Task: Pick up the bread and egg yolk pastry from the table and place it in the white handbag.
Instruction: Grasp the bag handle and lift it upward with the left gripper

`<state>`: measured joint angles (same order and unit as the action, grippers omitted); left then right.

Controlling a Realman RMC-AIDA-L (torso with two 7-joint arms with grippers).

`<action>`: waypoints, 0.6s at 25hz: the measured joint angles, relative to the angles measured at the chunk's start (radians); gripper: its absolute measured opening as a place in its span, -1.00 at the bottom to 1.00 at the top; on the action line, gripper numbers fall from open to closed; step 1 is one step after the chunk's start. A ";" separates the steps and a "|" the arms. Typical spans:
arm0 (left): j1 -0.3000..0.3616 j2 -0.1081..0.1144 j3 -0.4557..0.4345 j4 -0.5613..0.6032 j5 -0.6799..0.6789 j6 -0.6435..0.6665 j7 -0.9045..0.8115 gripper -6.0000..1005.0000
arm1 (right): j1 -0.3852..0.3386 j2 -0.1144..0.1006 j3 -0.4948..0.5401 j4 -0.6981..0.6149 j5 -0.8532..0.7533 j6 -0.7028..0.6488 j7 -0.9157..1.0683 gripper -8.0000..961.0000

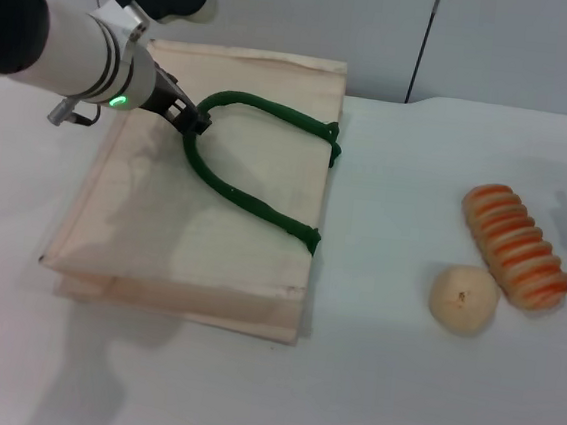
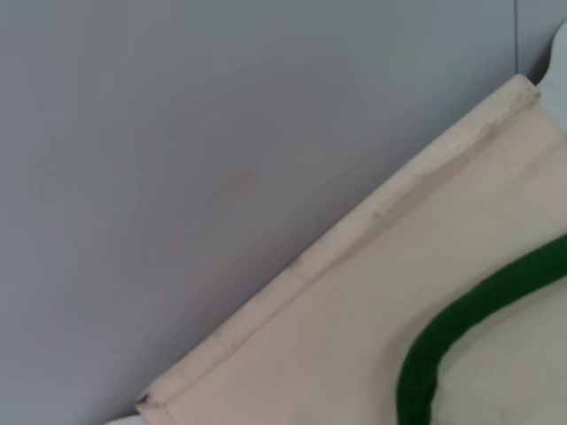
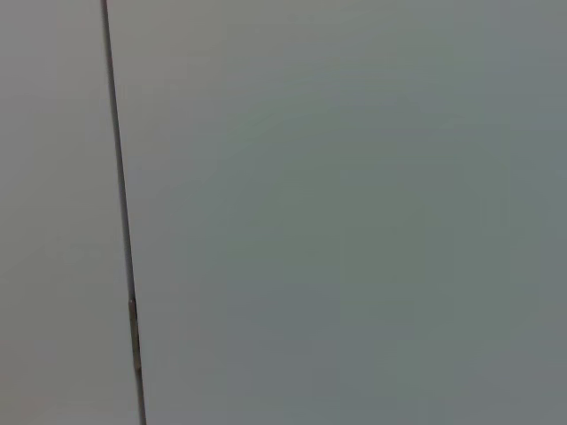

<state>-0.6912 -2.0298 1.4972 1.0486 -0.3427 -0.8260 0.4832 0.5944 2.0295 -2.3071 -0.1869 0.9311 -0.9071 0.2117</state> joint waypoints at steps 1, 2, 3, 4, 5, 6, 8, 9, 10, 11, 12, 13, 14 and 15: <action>-0.001 0.000 0.000 -0.001 0.000 0.005 0.000 0.19 | 0.000 0.000 0.000 0.000 0.000 0.000 0.000 0.39; -0.001 0.000 0.000 -0.001 0.000 0.008 0.000 0.19 | 0.000 0.000 0.000 0.000 0.000 -0.001 0.000 0.39; -0.001 0.000 0.000 -0.002 0.000 0.010 0.000 0.19 | 0.000 0.000 0.000 0.000 0.000 -0.002 0.000 0.39; -0.001 0.000 0.000 -0.005 0.000 0.013 0.000 0.18 | 0.000 0.000 0.000 0.000 0.000 -0.003 0.000 0.39; -0.003 0.000 0.000 -0.009 0.001 0.017 0.000 0.18 | 0.000 0.000 0.000 0.000 0.000 -0.003 0.000 0.39; -0.005 0.000 0.000 -0.014 0.001 0.021 0.000 0.18 | 0.000 0.000 0.000 0.000 0.000 -0.003 0.000 0.39; -0.008 0.000 0.002 -0.024 0.001 0.029 0.001 0.18 | -0.001 0.000 -0.002 0.000 0.000 -0.003 0.000 0.39; -0.009 0.000 0.006 -0.027 0.001 0.031 0.002 0.18 | -0.001 0.000 -0.003 0.000 0.000 -0.003 0.000 0.39; -0.009 0.000 0.010 -0.029 0.001 0.036 0.002 0.18 | -0.001 0.000 -0.003 0.000 0.000 -0.003 0.000 0.39; -0.008 -0.001 0.015 -0.030 0.001 0.042 0.001 0.17 | -0.001 0.000 -0.003 0.000 0.000 -0.003 0.000 0.39; -0.006 -0.001 0.020 -0.031 0.001 0.050 0.000 0.17 | -0.002 0.000 -0.003 0.000 0.000 -0.004 0.000 0.39; -0.004 -0.002 0.026 -0.034 0.000 0.058 -0.002 0.17 | -0.003 0.000 -0.003 0.000 0.000 -0.004 0.000 0.39; -0.004 -0.002 0.026 -0.034 0.000 0.058 -0.002 0.17 | -0.004 0.001 -0.004 0.000 0.000 -0.005 0.000 0.39; 0.000 -0.002 0.034 -0.037 -0.003 0.072 -0.006 0.17 | -0.004 0.001 -0.006 0.000 0.000 -0.006 0.000 0.39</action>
<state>-0.6914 -2.0320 1.5316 1.0118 -0.3459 -0.7536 0.4775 0.5900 2.0304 -2.3133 -0.1872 0.9311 -0.9130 0.2117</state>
